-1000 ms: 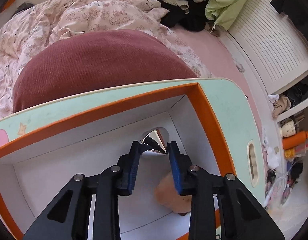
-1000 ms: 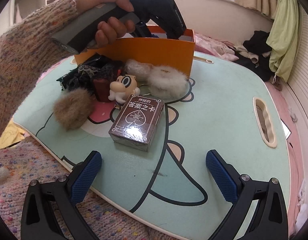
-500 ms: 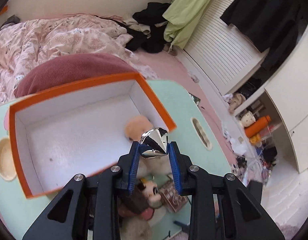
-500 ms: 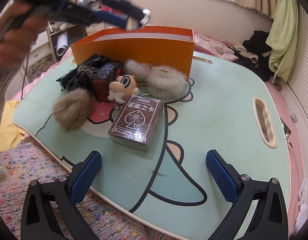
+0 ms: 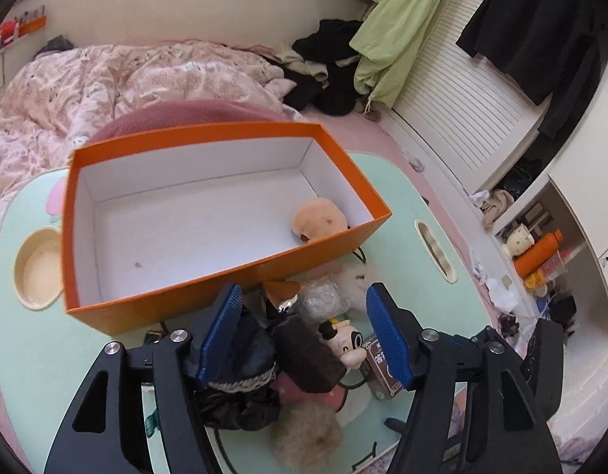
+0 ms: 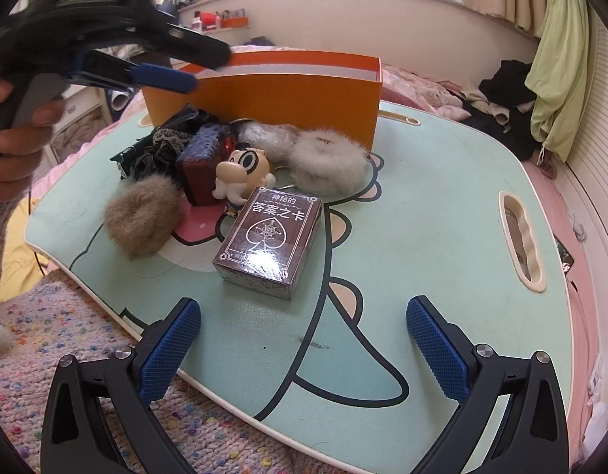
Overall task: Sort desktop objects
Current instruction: 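Carry the silver cone out and set it on the desk, open left tool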
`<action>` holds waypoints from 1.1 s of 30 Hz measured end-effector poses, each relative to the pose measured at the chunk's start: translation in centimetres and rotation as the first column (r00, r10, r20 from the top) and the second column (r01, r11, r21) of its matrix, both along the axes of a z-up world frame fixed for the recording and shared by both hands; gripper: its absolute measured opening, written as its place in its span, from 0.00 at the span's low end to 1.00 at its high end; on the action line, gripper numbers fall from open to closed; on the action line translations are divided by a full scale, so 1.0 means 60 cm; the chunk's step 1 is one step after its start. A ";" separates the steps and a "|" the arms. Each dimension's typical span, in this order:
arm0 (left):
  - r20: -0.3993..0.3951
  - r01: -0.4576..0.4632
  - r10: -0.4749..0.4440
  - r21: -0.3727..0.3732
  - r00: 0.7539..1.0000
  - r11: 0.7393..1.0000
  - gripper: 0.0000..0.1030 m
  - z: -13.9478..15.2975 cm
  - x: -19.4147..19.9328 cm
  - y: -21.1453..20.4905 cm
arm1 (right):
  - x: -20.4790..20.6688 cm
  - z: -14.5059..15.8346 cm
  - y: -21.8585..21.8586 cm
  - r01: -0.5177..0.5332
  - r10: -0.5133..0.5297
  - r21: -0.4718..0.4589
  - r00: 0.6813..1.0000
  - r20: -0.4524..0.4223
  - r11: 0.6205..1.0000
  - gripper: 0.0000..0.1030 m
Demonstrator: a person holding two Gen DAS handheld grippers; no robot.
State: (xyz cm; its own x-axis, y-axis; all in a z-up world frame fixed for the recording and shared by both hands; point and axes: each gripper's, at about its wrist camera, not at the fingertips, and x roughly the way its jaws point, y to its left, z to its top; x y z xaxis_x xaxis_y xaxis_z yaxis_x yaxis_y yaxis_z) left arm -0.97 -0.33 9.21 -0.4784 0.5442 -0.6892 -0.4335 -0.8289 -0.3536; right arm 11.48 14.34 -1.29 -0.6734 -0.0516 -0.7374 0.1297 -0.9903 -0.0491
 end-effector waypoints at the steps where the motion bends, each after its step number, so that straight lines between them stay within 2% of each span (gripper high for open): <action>1: -0.026 -0.004 0.004 0.002 1.000 1.000 0.72 0.007 0.015 -0.011 | 0.000 0.000 0.000 0.000 0.000 0.000 1.000 0.000 1.000 1.00; 3: -0.060 0.003 -0.004 -0.013 0.998 1.000 0.77 0.015 0.043 -0.027 | 0.000 0.000 0.000 0.000 0.000 0.000 1.000 0.000 1.000 1.00; 6: -0.088 -0.002 -0.006 -0.092 0.996 0.996 0.78 0.002 0.087 -0.048 | 0.000 0.000 0.000 0.001 -0.001 0.000 1.000 0.000 1.000 1.00; 10: -0.083 -0.019 0.001 -0.214 0.997 0.977 0.78 -0.053 0.135 -0.063 | -0.001 0.000 0.000 0.001 -0.001 0.000 1.000 0.000 1.000 1.00; 13: -0.080 -0.004 -0.019 -0.277 0.997 0.961 0.78 -0.098 0.158 -0.063 | -0.001 0.000 0.000 0.001 -0.001 0.000 1.000 0.001 1.000 1.00; 15: -0.078 -0.006 -0.021 -0.332 0.997 0.943 0.78 -0.124 0.165 -0.055 | 0.001 0.000 0.000 0.002 -0.002 0.000 1.000 0.001 1.000 1.00; 16: -0.088 -0.013 -0.019 -0.339 0.996 0.941 0.83 -0.133 0.164 -0.050 | 0.001 0.000 0.000 0.002 -0.002 0.001 1.000 0.001 1.000 1.00; 17: -0.101 -0.024 -0.010 -0.331 0.995 0.943 0.83 -0.136 0.164 -0.048 | 0.002 0.000 0.000 0.003 -0.003 0.002 1.000 0.001 1.000 1.00; 19: -0.122 -0.061 0.023 -0.317 0.992 0.946 0.90 -0.141 0.156 -0.042 | 0.004 0.001 0.001 0.003 -0.003 0.002 1.000 0.001 1.000 1.00; 22: -0.121 -0.074 0.037 -0.316 0.992 0.946 1.00 -0.146 0.139 -0.028 | 0.005 0.001 0.001 0.003 -0.003 0.001 1.000 0.000 1.000 1.00; 33: -0.146 -0.087 0.043 -0.304 0.988 0.949 1.00 -0.148 0.144 -0.021 | 0.005 0.003 0.002 0.005 -0.005 0.001 1.000 0.001 1.000 1.00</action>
State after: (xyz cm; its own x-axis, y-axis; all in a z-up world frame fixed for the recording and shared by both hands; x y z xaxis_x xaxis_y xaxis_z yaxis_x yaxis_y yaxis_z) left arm 7.68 -1.56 0.32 -0.6066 0.2798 -0.7442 -0.4010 -0.9159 -0.0174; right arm 11.75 14.43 -1.14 -0.6728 -0.0475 -0.7383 0.1251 -0.9909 -0.0503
